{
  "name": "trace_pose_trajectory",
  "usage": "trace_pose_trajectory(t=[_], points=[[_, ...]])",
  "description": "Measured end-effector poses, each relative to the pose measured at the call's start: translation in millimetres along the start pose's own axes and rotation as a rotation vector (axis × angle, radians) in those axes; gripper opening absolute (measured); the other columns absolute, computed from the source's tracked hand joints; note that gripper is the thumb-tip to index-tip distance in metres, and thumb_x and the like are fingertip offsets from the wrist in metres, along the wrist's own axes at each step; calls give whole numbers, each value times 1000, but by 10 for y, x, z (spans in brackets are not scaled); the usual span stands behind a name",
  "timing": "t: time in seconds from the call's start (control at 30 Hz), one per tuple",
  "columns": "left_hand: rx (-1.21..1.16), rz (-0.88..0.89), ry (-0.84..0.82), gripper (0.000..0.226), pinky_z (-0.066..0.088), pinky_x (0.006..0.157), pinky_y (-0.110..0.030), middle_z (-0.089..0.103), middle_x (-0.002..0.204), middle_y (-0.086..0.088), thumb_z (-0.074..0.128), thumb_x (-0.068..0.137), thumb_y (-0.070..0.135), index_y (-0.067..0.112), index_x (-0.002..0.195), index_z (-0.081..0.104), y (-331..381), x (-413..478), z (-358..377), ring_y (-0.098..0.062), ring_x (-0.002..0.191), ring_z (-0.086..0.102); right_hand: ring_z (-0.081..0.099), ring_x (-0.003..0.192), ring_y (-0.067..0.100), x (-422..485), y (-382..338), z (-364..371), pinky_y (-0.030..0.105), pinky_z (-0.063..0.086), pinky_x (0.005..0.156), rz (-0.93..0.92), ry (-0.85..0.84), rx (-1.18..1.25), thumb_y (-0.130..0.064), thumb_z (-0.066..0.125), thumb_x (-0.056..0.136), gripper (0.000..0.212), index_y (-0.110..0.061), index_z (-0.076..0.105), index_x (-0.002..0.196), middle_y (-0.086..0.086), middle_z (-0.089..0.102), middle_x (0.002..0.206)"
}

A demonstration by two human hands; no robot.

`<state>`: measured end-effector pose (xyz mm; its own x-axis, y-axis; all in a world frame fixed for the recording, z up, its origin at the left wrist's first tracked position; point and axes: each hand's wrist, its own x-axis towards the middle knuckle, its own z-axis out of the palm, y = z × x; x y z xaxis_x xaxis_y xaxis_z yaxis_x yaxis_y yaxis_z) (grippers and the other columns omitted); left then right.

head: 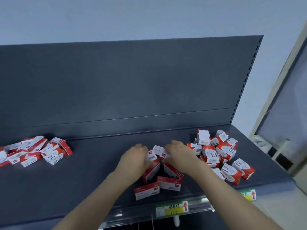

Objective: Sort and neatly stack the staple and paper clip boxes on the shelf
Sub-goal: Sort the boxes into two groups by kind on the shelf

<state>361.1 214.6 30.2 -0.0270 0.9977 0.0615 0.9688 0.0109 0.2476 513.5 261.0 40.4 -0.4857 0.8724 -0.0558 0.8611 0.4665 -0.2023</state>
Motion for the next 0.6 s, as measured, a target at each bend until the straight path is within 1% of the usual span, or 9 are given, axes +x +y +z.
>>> trace_pose_trajectory(t=[0.1,0.17,0.27,0.37,0.5,0.6], points=[[50,4,-89,39,44,83,-32,49,112,-4,59,85,41,12,111,56,76,-41,114,-22,102,53,50,109,26,-81,18,88,36,47,87,-12,7,8,-32,57,88,38,-9,55,118,10,51,115],[67,11,-115,39,45,86,-33,49,118,-3,58,86,41,13,113,54,80,-51,183,-21,107,52,49,110,24,-106,12,97,35,47,88,-19,23,13,-33,59,87,42,-9,54,121,9,51,117],[88,23,-128,41,44,86,-33,50,120,-4,58,87,40,14,118,53,79,-62,248,-20,111,50,52,110,21,-129,-12,105,32,48,89,-33,34,33,-36,61,86,45,-12,51,123,5,54,119],[93,47,-107,41,44,85,-32,51,121,-4,57,88,38,13,120,52,70,-81,256,-20,112,50,53,110,20,-153,-43,160,31,48,89,-48,36,10,-35,60,87,43,-13,49,123,4,56,122],[91,75,-94,41,44,90,-35,52,124,-6,56,89,36,12,122,51,55,-144,207,-22,114,49,54,111,20,-126,-28,200,31,50,88,-34,42,-29,-36,57,88,40,-16,49,122,2,56,122],[75,99,-103,40,42,93,-38,51,126,-10,54,90,30,9,123,50,63,-193,131,-26,115,48,56,107,14,-92,-10,210,28,52,86,-19,21,-50,-40,58,87,39,-22,51,121,-3,55,121]])
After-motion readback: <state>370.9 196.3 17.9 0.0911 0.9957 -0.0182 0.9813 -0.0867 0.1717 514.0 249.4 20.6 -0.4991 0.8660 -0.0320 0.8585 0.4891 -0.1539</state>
